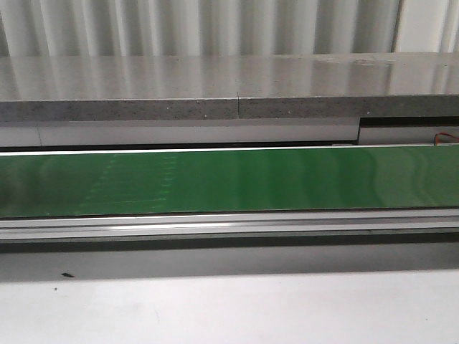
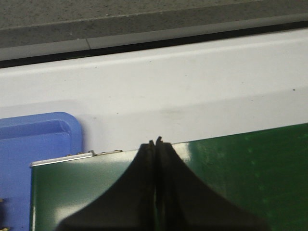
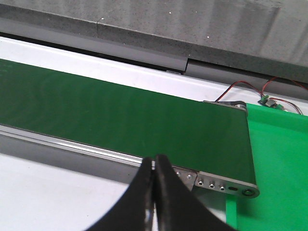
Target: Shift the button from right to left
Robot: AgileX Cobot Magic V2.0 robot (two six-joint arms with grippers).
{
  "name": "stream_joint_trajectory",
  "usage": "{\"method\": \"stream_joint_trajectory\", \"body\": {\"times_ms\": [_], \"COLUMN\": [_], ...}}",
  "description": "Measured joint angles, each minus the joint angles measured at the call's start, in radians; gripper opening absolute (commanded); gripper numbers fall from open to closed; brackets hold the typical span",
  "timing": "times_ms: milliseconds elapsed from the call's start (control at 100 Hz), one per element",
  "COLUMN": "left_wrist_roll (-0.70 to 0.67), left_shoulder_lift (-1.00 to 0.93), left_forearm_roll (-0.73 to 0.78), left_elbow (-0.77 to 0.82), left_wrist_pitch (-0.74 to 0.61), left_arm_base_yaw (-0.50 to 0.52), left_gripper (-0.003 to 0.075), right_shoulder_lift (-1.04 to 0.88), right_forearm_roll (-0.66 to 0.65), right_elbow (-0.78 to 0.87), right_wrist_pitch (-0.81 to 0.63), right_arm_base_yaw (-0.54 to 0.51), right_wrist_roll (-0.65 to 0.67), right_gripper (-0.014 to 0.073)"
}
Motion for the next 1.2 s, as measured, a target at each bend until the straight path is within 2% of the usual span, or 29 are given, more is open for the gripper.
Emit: {"method": "stream_joint_trajectory", "body": {"times_ms": [610,880,1200], "left_wrist_roll": [-0.004,-0.004,-0.005], "left_shoulder_lift": [-0.533,-0.789,-1.049], "left_forearm_roll": [-0.005,-0.005,-0.005], "left_elbow": [0.495,0.656,0.777], "left_wrist_pitch": [-0.268,-0.282,-0.282], "left_arm_base_yaw": [-0.027,-0.027,-0.027], "left_gripper": [-0.002,-0.0021,-0.0021], "right_shoulder_lift": [0.0,0.0,0.0], "right_forearm_roll": [0.0,0.0,0.0], "right_elbow": [0.0,0.0,0.0], "right_wrist_pitch": [0.0,0.0,0.0], "right_arm_base_yaw": [0.0,0.0,0.0], "right_wrist_roll": [0.0,0.0,0.0], "right_gripper": [-0.0067,-0.0067,-0.0067]}}
